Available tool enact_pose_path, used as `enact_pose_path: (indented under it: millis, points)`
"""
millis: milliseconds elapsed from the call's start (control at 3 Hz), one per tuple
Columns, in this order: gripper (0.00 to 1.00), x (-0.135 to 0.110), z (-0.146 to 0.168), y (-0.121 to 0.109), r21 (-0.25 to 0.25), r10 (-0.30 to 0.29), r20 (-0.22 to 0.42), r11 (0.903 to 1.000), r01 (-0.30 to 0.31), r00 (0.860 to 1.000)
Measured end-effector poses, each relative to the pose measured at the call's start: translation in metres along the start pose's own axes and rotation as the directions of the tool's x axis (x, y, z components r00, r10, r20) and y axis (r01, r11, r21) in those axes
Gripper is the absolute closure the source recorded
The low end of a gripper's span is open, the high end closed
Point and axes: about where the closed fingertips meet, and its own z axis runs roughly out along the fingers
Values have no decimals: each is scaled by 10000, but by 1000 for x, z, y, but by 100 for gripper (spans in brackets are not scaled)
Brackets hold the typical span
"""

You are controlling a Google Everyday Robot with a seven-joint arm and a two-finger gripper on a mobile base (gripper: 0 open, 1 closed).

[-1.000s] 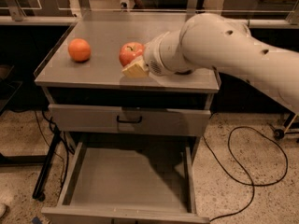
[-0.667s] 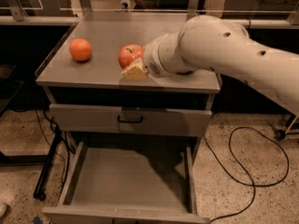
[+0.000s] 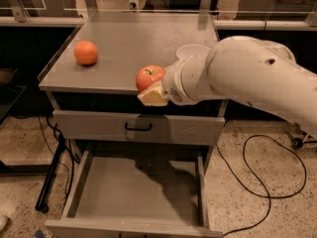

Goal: Place apple into middle drawer

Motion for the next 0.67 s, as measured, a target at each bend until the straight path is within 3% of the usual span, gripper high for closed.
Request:
enact_pose_path:
  millis: [333,667]
  points:
    - [100,0,0,0,-1,1,2,10000,-1,10000]
    - [100,40,13,21,-205,683,-624,9974,-697,9957]
